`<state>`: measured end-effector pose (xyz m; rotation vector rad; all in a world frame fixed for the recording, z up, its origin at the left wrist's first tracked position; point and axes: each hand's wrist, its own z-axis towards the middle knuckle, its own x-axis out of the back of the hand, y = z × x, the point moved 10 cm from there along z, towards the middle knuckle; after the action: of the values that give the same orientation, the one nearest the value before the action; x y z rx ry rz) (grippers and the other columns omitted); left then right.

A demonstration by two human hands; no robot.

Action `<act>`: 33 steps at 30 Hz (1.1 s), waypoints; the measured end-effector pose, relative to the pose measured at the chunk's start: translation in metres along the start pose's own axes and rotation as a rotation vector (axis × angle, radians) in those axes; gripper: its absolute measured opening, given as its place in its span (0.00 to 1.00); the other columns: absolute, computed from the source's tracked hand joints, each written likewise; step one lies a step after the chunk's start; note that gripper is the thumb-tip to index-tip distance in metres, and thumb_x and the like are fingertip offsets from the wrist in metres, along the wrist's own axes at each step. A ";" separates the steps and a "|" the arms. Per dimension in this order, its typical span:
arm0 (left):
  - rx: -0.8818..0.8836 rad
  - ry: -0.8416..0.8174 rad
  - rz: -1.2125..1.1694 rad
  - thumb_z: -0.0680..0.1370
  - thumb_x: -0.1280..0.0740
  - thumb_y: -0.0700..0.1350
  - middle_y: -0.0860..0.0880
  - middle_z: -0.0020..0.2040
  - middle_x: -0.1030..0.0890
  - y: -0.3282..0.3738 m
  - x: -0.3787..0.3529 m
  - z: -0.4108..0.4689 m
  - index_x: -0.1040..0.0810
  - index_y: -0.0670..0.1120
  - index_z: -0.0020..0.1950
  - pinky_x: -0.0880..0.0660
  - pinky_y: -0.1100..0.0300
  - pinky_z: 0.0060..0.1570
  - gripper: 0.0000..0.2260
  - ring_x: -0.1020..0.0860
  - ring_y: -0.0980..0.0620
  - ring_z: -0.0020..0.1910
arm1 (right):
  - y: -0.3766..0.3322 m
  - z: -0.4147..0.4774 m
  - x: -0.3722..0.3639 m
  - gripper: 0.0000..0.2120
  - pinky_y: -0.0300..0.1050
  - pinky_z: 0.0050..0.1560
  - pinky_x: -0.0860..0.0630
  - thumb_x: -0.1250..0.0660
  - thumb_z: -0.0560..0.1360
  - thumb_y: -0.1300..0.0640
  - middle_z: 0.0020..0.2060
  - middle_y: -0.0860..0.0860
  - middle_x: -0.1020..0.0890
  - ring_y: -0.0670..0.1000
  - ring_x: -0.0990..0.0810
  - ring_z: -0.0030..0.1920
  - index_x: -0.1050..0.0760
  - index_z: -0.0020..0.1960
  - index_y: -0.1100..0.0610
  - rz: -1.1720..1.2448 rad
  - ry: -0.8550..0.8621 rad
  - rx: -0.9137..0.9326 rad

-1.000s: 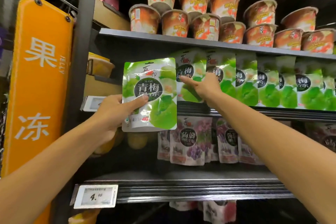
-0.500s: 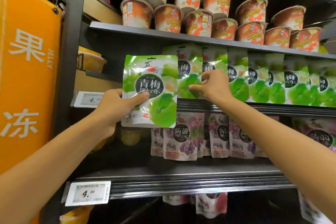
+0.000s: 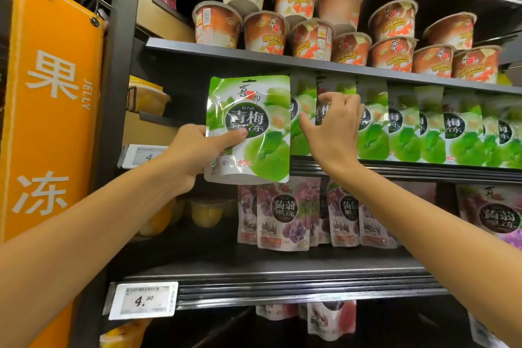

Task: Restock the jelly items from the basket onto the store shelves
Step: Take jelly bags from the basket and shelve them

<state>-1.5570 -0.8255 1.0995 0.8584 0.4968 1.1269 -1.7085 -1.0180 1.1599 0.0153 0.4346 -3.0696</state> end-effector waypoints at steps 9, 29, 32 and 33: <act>-0.087 0.051 0.104 0.71 0.24 0.51 0.47 0.44 0.14 0.028 -0.001 0.026 0.18 0.42 0.54 0.21 0.57 0.39 0.17 0.15 0.50 0.41 | -0.015 -0.026 -0.058 0.13 0.51 0.41 0.16 0.28 0.75 0.51 0.41 0.58 0.16 0.51 0.15 0.38 0.20 0.43 0.62 0.549 -0.550 -0.345; -0.610 0.108 0.994 0.82 0.43 0.56 0.47 0.68 0.26 0.030 -0.046 -0.002 0.27 0.47 0.69 0.33 0.51 0.62 0.20 0.26 0.47 0.64 | -0.006 -0.006 -0.083 0.15 0.51 0.57 0.22 0.28 0.75 0.53 0.58 0.54 0.18 0.56 0.19 0.53 0.20 0.59 0.59 0.327 -0.234 -0.411; -0.632 0.145 1.020 0.82 0.43 0.55 0.47 0.72 0.29 0.026 -0.050 -0.004 0.28 0.47 0.70 0.36 0.50 0.67 0.21 0.30 0.48 0.69 | -0.008 -0.006 -0.079 0.17 0.53 0.58 0.22 0.27 0.74 0.55 0.58 0.56 0.18 0.55 0.18 0.53 0.21 0.60 0.61 0.326 -0.263 -0.366; -0.634 0.149 1.024 0.82 0.43 0.56 0.47 0.73 0.30 0.024 -0.051 -0.003 0.29 0.47 0.71 0.37 0.50 0.68 0.21 0.31 0.48 0.71 | -0.006 -0.005 -0.077 0.17 0.52 0.56 0.20 0.26 0.74 0.56 0.57 0.56 0.18 0.54 0.18 0.51 0.21 0.60 0.60 0.316 -0.275 -0.358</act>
<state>-1.5923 -0.8671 1.1137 0.4331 -0.2554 2.1391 -1.6319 -1.0078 1.1576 -0.3127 0.8592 -2.5942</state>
